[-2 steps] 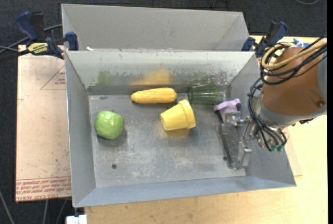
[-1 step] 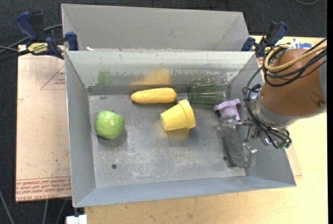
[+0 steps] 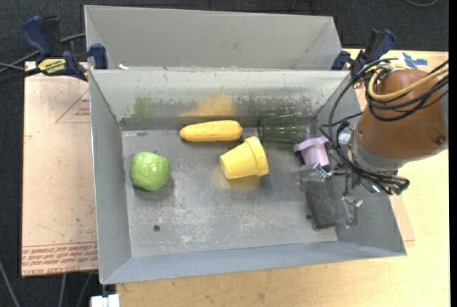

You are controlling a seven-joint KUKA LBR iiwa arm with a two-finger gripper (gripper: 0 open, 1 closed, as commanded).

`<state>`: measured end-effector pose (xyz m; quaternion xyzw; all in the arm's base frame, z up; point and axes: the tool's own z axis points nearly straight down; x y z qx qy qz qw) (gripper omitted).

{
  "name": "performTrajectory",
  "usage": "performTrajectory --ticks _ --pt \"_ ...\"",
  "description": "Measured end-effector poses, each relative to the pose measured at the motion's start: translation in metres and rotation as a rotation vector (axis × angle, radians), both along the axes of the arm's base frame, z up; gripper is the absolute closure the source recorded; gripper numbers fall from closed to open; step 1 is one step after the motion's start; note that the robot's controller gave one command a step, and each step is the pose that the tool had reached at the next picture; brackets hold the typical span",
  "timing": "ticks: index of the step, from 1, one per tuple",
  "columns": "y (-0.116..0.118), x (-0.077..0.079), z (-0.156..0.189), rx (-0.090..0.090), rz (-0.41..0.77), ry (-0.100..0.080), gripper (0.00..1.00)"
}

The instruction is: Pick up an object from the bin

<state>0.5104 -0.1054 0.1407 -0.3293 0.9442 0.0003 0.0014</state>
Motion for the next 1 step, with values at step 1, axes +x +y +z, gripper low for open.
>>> performTrajectory --ticks 1 --pt "-0.0083 0.0200 -0.0193 0.000 0.237 -0.001 0.00"
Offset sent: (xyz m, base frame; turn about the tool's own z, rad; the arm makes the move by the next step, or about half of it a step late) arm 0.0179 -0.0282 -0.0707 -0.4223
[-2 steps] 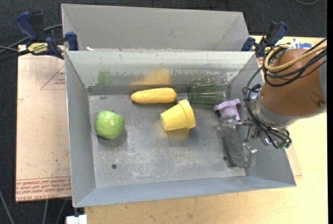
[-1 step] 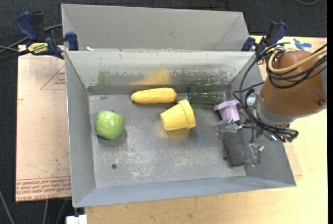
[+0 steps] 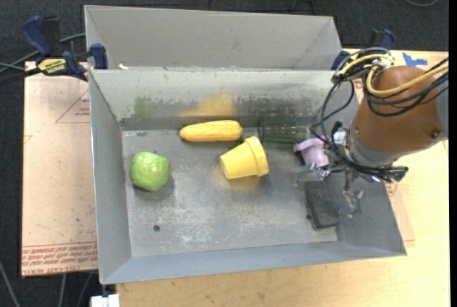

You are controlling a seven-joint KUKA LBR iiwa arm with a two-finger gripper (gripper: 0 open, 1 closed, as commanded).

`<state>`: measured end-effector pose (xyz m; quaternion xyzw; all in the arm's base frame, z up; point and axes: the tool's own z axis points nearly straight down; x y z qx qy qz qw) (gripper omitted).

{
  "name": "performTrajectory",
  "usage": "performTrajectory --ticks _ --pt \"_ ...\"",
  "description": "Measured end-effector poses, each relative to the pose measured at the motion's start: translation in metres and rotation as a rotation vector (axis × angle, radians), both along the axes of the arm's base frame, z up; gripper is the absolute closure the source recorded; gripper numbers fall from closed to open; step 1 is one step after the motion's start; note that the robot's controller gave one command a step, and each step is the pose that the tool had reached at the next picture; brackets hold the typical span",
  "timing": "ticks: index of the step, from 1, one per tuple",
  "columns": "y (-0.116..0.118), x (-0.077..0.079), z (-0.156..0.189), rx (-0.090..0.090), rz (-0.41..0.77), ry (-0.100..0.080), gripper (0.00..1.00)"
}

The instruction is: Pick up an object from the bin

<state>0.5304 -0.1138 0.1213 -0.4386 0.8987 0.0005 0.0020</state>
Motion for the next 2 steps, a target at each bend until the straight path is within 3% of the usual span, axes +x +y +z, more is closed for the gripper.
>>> performTrajectory --ticks 1,2 --pt "-0.010 0.001 -0.030 0.001 0.082 0.000 0.00" --pt "-0.007 0.007 -0.046 0.017 0.641 -0.003 1.00"
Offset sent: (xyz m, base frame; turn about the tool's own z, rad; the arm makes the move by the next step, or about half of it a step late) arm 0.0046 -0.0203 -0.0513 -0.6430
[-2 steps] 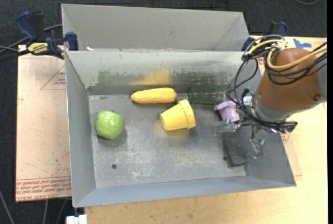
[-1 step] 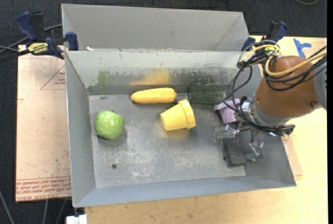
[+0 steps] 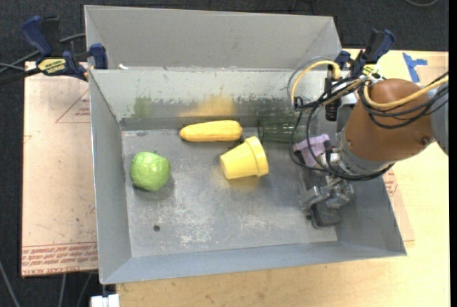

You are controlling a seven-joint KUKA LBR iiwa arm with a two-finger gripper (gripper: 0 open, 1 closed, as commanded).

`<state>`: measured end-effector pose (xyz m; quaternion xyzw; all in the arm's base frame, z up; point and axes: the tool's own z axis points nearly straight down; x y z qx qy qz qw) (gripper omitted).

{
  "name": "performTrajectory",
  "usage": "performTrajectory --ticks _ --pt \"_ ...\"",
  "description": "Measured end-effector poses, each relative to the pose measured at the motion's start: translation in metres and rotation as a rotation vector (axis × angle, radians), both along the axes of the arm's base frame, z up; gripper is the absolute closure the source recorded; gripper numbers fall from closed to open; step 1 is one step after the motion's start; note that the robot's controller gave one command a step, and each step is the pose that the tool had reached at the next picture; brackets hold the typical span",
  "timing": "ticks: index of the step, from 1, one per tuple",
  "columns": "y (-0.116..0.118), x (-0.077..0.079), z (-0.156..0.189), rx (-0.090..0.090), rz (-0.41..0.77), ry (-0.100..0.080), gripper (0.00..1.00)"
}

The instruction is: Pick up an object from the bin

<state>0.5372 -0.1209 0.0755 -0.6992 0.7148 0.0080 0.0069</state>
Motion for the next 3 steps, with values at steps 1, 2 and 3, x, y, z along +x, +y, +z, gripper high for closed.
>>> performTrajectory --ticks 1,2,3 --pt "0.000 0.000 0.000 0.000 0.000 0.000 1.00" --pt "0.000 0.000 0.002 0.000 0.000 -0.001 1.00" --pt "0.001 -0.001 0.012 0.004 0.001 -0.001 1.00"
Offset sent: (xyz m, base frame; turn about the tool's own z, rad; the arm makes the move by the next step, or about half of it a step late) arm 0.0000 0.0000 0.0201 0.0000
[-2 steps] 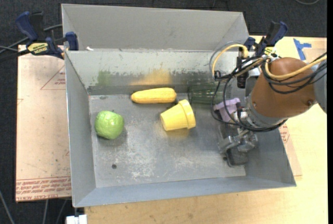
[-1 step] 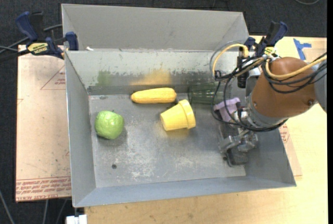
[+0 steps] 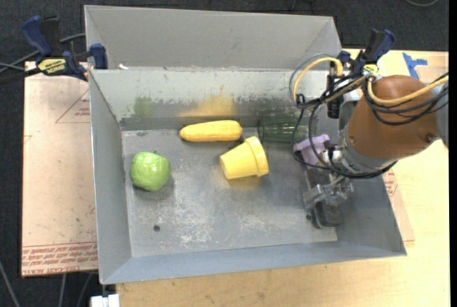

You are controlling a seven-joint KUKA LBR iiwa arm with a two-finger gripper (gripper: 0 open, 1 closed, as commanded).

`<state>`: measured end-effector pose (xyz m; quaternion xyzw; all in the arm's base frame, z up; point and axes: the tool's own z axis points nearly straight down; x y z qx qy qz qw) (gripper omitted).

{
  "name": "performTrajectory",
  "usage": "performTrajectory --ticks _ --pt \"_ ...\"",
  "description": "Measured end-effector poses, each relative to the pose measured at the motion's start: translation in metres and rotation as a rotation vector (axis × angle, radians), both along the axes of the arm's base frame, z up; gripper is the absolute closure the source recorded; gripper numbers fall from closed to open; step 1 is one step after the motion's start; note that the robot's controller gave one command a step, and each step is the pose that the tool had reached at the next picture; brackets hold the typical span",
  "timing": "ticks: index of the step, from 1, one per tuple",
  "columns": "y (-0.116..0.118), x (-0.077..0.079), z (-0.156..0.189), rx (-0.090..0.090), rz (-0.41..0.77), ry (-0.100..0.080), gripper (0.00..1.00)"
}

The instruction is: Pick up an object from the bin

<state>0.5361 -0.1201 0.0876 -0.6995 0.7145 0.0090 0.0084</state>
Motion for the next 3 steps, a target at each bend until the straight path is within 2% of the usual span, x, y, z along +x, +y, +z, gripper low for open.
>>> performTrajectory --ticks 2,3 --pt "0.000 0.001 0.032 -0.003 -0.001 -0.003 1.00" --pt "0.000 -0.001 0.047 0.000 -0.003 0.004 1.00"
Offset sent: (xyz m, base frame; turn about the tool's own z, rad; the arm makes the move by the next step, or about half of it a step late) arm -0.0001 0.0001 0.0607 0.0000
